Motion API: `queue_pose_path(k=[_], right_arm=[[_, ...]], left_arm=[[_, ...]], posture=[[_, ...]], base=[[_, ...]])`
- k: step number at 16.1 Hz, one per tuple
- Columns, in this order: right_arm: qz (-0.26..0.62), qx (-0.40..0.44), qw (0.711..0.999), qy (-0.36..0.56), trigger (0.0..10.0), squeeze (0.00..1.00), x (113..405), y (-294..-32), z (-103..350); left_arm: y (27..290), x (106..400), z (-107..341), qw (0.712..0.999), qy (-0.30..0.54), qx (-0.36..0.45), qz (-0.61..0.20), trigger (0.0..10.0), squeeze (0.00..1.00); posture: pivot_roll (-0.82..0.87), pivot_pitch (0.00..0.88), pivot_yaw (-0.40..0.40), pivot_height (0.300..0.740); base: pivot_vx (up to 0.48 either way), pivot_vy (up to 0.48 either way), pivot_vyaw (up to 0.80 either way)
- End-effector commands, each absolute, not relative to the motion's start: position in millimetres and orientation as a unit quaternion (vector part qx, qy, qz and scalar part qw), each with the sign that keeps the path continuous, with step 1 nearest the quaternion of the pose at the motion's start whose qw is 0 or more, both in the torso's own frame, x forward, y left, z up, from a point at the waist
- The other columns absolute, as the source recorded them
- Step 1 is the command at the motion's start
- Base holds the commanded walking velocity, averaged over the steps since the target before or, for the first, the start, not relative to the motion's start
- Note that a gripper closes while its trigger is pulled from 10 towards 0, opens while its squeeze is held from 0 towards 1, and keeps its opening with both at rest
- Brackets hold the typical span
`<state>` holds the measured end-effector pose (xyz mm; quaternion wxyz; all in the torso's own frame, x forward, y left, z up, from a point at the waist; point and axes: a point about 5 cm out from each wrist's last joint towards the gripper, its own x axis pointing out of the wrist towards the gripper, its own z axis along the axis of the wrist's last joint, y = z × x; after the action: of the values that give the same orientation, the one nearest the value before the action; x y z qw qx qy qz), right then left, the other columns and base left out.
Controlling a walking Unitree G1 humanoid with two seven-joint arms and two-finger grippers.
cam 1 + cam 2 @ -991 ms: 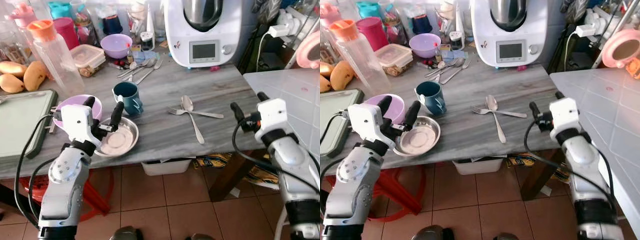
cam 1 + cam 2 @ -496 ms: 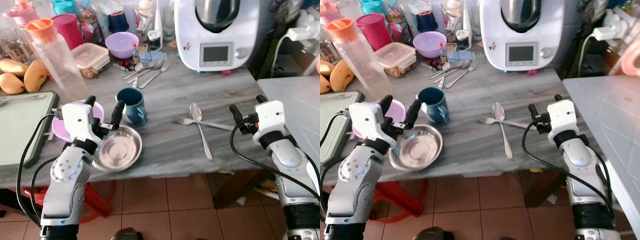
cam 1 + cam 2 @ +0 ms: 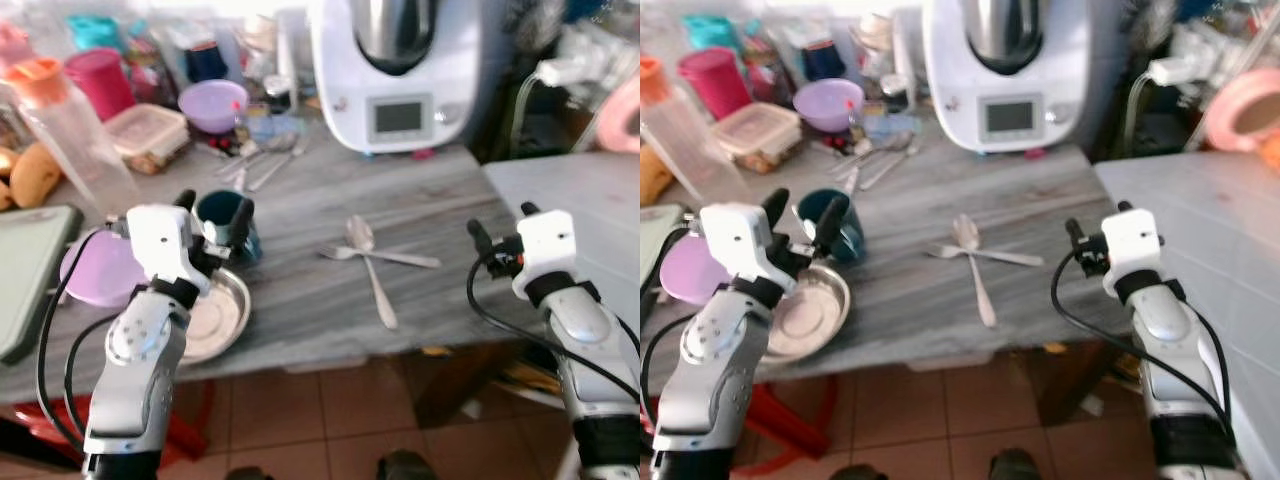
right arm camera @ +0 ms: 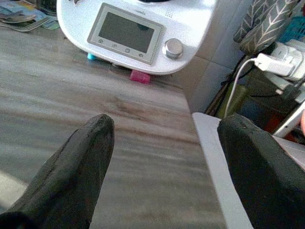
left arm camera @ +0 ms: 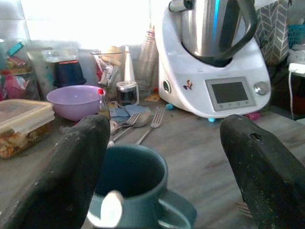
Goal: Setting the table
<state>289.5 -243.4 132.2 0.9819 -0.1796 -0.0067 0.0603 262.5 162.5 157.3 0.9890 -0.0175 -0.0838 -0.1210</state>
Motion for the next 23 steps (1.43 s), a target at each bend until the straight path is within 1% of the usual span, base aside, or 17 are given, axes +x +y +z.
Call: queue_pose_path(k=[1,2,5,8,9,10,11,12,14,16,18,19,20,21,22,23], right_arm=[[0.064,-0.167,0.984,-0.003,10.0,0.00,294.9,-241.9,133.3],[0.056,-0.154,0.986,0.002,10.0,0.00,295.7,-245.4,132.4],[0.079,-0.131,0.987,0.046,10.0,0.00,298.8,-248.8,123.3],[0.154,-0.145,0.973,0.088,10.0,0.00,307.4,-244.0,118.5],[0.172,-0.161,0.968,0.088,10.0,1.00,315.2,-243.0,123.9],[0.176,-0.165,0.967,0.088,10.0,1.00,317.8,-242.9,126.1],[0.246,-0.174,0.949,0.090,10.0,0.00,323.6,-231.7,132.2],[0.281,-0.165,0.941,0.090,10.0,0.00,326.5,-225.1,134.6],[0.300,-0.161,0.936,0.090,10.0,0.00,329.5,-220.7,136.9],[0.365,-0.127,0.919,0.081,10.0,0.00,334.2,-201.3,143.0],[0.408,-0.086,0.904,0.091,10.0,0.00,332.2,-191.5,140.0],[0.413,-0.076,0.903,0.092,10.0,0.00,333.0,-191.2,138.6],[0.381,-0.062,0.918,0.092,10.0,0.00,338.4,-199.0,136.4],[0.362,-0.067,0.925,0.095,10.0,0.00,340.3,-205.0,134.2],[0.349,-0.056,0.930,0.100,10.0,0.00,340.5,-213.1,131.8],[0.349,-0.062,0.929,0.106,10.0,0.00,339.5,-216.2,129.8]], left_arm=[[172.9,259.6,159.0,0.991,-0.084,-0.005,-0.104,10.0,0.00],[174.5,258.9,158.0,0.991,-0.083,-0.001,-0.101,10.0,0.00],[184.4,256.6,150.8,0.994,-0.072,0.021,-0.081,10.0,0.00],[194.7,249.7,142.4,0.995,-0.050,0.038,-0.072,10.0,0.00],[199.8,245.7,138.3,0.997,-0.037,0.037,-0.061,10.0,0.00],[201.5,243.9,137.3,0.997,-0.032,0.037,-0.058,10.0,0.00],[206.0,236.8,132.4,0.998,-0.016,0.037,-0.050,10.0,0.00],[206.7,233.7,130.9,0.998,-0.010,0.040,-0.051,10.0,0.00],[207.4,231.1,130.5,0.998,-0.006,0.043,-0.051,10.0,0.00],[212.4,227.1,131.6,0.998,0.001,0.048,-0.050,10.0,0.00],[212.6,227.2,131.6,0.997,0.005,0.048,-0.052,10.0,0.00],[212.0,227.3,131.8,0.997,0.007,0.047,-0.055,10.0,0.00],[210.7,227.5,132.4,0.997,0.008,0.045,-0.059,10.0,0.00],[210.7,227.3,132.8,0.997,0.009,0.045,-0.060,10.0,0.00],[212.1,226.6,133.4,0.997,0.012,0.046,-0.060,10.0,0.00],[212.3,226.2,133.4,0.997,0.014,0.047,-0.061,10.0,0.00]], posture=[[0.00,0.000,0.048,0.740],[0.00,0.000,0.048,0.740],[0.01,0.000,0.054,0.740],[0.02,0.026,0.063,0.740],[0.03,0.035,0.066,0.740],[0.03,0.039,0.067,0.740],[0.05,0.056,0.072,0.740],[0.06,0.063,0.074,0.740],[0.07,0.071,0.075,0.740],[0.08,0.092,0.087,0.740],[0.09,0.098,0.091,0.740],[0.09,0.100,0.094,0.740],[0.10,0.101,0.095,0.740],[0.10,0.102,0.097,0.740],[0.10,0.106,0.101,0.740],[0.10,0.107,0.102,0.740]], base=[[0.000,0.000,0.00],[0.000,0.000,0.00],[0.000,0.000,0.00],[0.000,0.000,0.00],[0.000,0.000,0.00],[0.000,0.000,0.00],[0.000,0.000,0.00],[0.000,0.000,0.00],[0.000,0.000,0.00],[0.000,0.000,0.00],[0.000,0.000,0.00],[0.000,0.000,0.00],[0.000,0.000,0.00],[0.000,0.000,0.00],[0.000,0.000,0.00],[0.000,0.000,0.00]])
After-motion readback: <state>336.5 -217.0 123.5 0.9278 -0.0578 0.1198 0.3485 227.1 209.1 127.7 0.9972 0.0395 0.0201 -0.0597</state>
